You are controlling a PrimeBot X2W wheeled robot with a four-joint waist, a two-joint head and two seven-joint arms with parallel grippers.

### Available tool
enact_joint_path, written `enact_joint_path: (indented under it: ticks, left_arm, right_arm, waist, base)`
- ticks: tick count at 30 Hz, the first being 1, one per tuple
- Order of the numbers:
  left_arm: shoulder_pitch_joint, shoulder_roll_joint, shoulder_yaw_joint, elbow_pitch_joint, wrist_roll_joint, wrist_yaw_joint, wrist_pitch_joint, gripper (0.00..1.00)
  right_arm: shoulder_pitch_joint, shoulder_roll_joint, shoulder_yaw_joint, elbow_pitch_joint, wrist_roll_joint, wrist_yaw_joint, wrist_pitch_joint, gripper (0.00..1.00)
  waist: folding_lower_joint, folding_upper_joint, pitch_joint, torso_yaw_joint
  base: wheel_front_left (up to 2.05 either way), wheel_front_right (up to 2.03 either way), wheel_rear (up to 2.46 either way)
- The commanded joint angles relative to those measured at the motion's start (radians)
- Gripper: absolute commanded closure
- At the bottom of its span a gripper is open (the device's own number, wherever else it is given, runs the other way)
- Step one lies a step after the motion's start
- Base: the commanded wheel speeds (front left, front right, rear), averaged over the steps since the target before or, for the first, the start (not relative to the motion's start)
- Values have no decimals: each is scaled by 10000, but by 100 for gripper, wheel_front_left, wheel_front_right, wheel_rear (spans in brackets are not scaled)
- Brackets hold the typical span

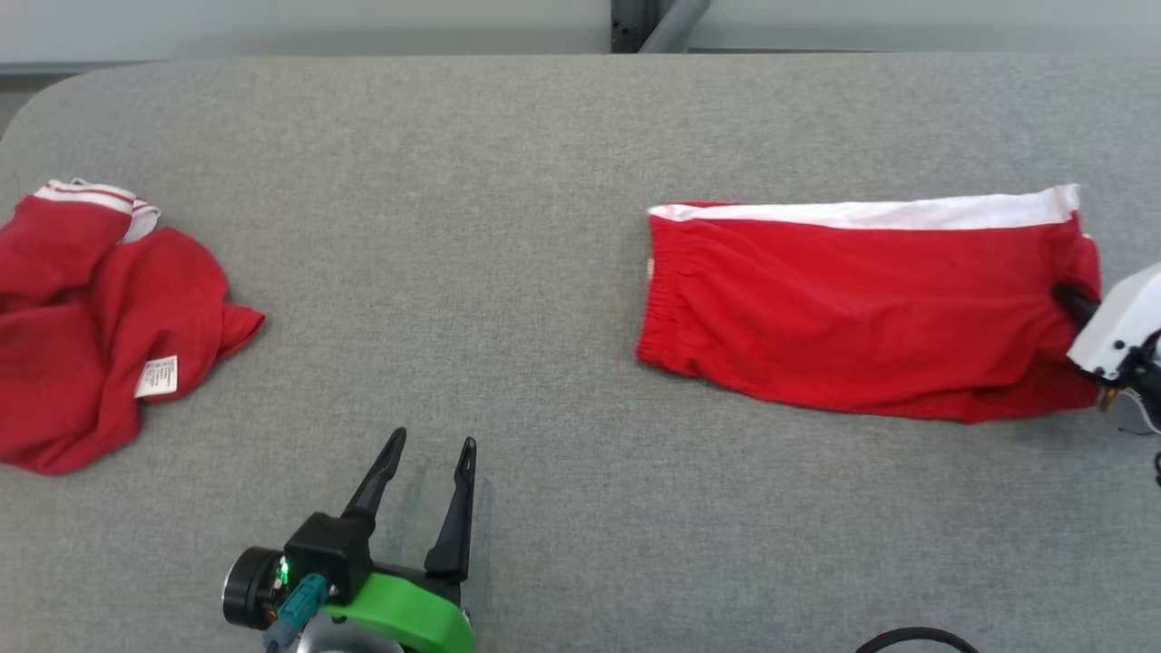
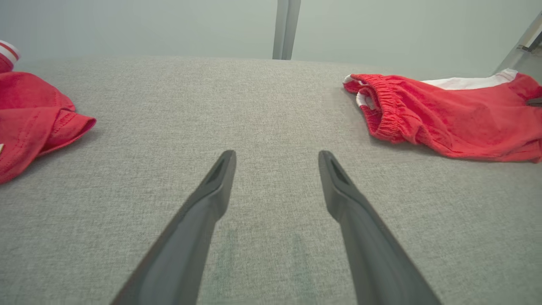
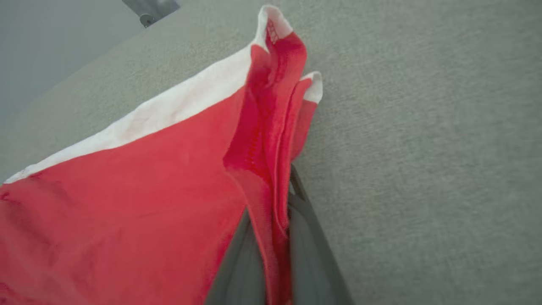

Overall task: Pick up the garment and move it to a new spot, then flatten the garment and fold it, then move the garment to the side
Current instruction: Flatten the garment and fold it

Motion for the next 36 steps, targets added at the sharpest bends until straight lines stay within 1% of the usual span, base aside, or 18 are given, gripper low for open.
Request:
enact_joint_path:
  ticks: [1, 3, 6, 8, 11, 14, 16, 21, 23, 28, 29, 30, 31, 32, 33, 36]
  left_arm:
    - [262, -49, 101, 2, 97, -74, -28, 0]
    - [482, -94, 239, 32, 150, -159, -28, 0]
    - [753, -212, 470, 68, 213, -239, -28, 0]
    - [896, -300, 556, 119, 311, -285, -29, 0]
    - [993, -378, 597, 252, 442, -342, -29, 0]
    - [808, -433, 574, 409, 578, -465, -29, 0]
    - [650, -480, 542, 540, 624, -548, -29, 0]
    - [251, -645, 427, 927, 739, -787, -29, 0]
    - [139, -708, 413, 1115, 765, -851, -28, 0]
    - [57, -891, 505, 1483, 776, -961, -17, 0]
    - [70, -932, 539, 1523, 787, -986, -17, 0]
    - [70, -932, 539, 1523, 787, -986, -17, 0]
    - [89, -960, 570, 1562, 802, -1010, -17, 0]
    - [112, -981, 608, 1606, 816, -1022, -17, 0]
    - [140, -1001, 646, 1657, 807, -1027, -17, 0]
    - [287, -1023, 753, 1800, 822, -1082, -17, 0]
  right_arm:
    - [200, -191, -104, 40, -75, -17, -163, 100]
    - [175, -265, -119, -144, -246, -10, -459, 100]
    - [-137, -92, 138, -795, -694, -10, -852, 100]
    - [-223, 428, 443, -1501, -806, -8, -948, 100]
    - [-103, 1209, 1111, -2598, -969, -10, -713, 100]
    - [-129, 2020, 1648, -3094, -1319, -13, -519, 100]
    - [-286, 2583, 1916, -3031, -1610, -10, -475, 100]
    - [-765, 3560, 1940, -2133, -2290, -10, -676, 100]
    - [-990, 3812, 1918, -1744, -2479, -10, -759, 100]
    - [-1307, 4083, 2054, -832, -2880, -10, -870, 100]
    - [-1353, 4117, 2090, -692, -2946, -10, -907, 89]
    - [-1353, 4117, 2090, -692, -2946, -10, -907, 89]
    - [-1386, 4147, 2142, -583, -3000, -10, -992, 59]
    - [-1389, 4170, 2191, -498, -3018, -10, -1066, 4]
    - [-1365, 4193, 2249, -418, -3024, -10, -1120, 0]
    - [-1249, 4205, 2586, -502, -3128, -10, -1505, 0]
  waist:
    - [0, 115, -590, -560]
    - [0, 115, -644, -591]
    - [0, 115, -668, -666]
    - [0, 115, -692, -700]
    - [0, 115, -699, -725]
    - [0, 115, -595, -696]
    - [0, 115, -541, -629]
    - [0, 115, -334, -273]
    - [0, 115, -264, -125]
    - [0, 115, -194, 163]
    - [0, 115, -198, 203]
    - [0, 115, -198, 203]
    - [0, 115, -203, 230]
    - [0, 115, -216, 252]
    - [0, 115, -234, 263]
    - [0, 115, -398, 231]
  base:
    - [0, 0, 0]
    - [0, 0, 0]
    - [0, 0, 0]
    - [0, 0, 0]
    - [0, 0, 0]
    - [0, 0, 0]
    - [0, 0, 0]
    - [0, 0, 0]
    - [0, 0, 0]
    - [0, 0, 0]
    - [0, 0, 0]
    - [0, 0, 0]
    - [0, 0, 0]
    - [0, 0, 0]
    - [0, 0, 0]
    - [0, 0, 0]
